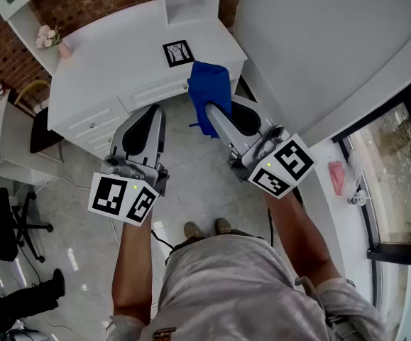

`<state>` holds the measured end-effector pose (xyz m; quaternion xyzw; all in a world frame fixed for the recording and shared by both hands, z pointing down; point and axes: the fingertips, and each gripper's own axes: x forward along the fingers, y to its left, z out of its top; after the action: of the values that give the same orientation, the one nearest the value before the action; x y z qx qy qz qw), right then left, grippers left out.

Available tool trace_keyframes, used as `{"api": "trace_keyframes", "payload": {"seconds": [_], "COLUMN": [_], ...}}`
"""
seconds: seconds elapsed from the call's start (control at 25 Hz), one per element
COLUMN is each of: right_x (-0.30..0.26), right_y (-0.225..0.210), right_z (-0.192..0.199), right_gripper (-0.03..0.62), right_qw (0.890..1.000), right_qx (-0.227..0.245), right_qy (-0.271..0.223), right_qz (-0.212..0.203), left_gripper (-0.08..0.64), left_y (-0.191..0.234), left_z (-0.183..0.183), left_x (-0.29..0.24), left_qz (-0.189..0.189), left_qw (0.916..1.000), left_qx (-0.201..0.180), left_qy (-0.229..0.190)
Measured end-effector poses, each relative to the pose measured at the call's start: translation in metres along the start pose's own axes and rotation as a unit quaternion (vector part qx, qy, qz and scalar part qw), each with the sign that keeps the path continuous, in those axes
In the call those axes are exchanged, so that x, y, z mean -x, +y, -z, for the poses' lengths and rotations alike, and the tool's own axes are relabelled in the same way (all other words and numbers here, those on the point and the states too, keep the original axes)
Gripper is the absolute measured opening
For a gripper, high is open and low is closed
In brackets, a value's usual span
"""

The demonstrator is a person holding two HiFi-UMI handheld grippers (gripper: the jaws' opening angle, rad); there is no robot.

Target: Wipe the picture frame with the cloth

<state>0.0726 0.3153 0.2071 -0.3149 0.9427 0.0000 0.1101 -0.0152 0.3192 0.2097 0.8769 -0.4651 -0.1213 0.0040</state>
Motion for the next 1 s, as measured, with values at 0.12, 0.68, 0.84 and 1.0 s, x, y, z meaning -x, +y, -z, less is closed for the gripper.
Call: {"api": "trace_keyframes", "payload": {"seconds": [0.12,0.68,0.84,1.0], "right_x": [-0.001,-0.037,-0.047,-0.062], "right_y": [0.002,0.003,-0.003,-0.011], "right_z": [0.002,0.02,0.028,0.029], "right_gripper": [0.049,0.049,0.049,0.049], "right_qw": [1.0,0.999,0.999,0.998], "right_qx": [0.005,-0.006,-0.003,0.004], "right_qy": [-0.001,-0.001,0.005,0.01], "right_qz": [-0.003,0.042,0.054,0.056], "left_gripper": [0.0,0.0,0.0,0.0], "left_y": [0.002,0.068,0.086,0.102], "left_z": [0.002,0.009,0.016,0.019], "left_x": [0.001,0.02,0.021,0.015], "left_qz": [-0.002,0.005,0.004,0.003], "left_qw": [1.0,0.9999,0.9999,0.9999], "left_qx": [-0.003,0.007,0.011,0.014], "left_qy": [0.0,0.005,0.007,0.008]}}
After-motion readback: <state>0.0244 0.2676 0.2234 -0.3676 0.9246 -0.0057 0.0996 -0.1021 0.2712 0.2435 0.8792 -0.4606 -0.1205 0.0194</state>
